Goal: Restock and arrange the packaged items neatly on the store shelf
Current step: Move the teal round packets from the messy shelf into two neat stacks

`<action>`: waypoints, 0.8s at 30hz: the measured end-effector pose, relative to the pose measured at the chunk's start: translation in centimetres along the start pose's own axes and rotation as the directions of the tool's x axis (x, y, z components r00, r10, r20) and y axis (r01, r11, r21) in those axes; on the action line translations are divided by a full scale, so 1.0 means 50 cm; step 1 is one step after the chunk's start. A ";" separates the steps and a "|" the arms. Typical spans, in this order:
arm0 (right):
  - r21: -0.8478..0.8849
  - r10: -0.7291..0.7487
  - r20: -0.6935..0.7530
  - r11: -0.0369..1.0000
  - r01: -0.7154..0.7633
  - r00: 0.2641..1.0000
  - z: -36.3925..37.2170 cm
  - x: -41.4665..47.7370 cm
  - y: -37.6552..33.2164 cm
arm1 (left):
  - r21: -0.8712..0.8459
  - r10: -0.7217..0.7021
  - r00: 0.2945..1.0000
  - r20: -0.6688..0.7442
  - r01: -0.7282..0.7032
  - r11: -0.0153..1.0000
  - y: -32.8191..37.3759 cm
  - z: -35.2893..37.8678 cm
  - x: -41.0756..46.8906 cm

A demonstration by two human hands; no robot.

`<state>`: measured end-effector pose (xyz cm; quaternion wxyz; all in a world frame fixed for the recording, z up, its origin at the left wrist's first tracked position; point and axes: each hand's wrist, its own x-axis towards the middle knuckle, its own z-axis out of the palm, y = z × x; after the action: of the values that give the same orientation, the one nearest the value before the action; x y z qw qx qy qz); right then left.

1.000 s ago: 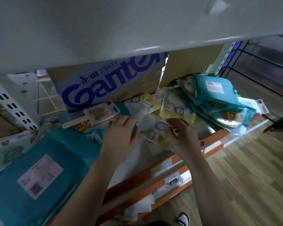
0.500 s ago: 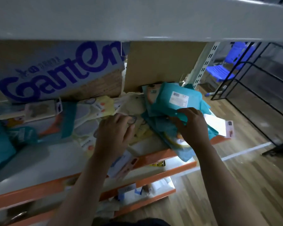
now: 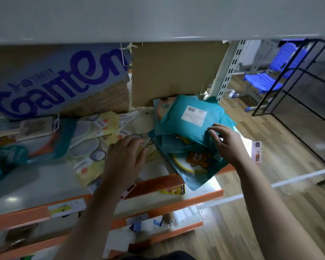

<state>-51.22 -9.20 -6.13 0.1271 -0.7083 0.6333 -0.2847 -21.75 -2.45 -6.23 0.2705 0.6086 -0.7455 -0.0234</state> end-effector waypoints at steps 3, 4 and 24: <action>0.016 -0.058 0.007 0.998 0.058 0.998 0.003 -0.014 -0.015 | 0.015 -0.007 1.000 0.007 0.006 1.000 0.006 0.005 0.000; 0.012 -0.096 0.032 0.995 0.096 0.995 0.006 -0.018 -0.021 | 0.018 -0.008 1.000 0.008 0.008 1.000 0.006 0.006 0.001; -0.104 -0.384 -0.230 0.923 0.370 0.894 0.002 0.075 -0.100 | -0.024 -0.075 0.997 0.009 0.075 0.997 -0.019 0.016 0.017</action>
<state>-46.92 -12.02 -2.59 -0.0306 -0.7800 0.5028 -0.3713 -21.35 -3.70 -6.95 0.2739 0.6326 -0.7230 -0.0450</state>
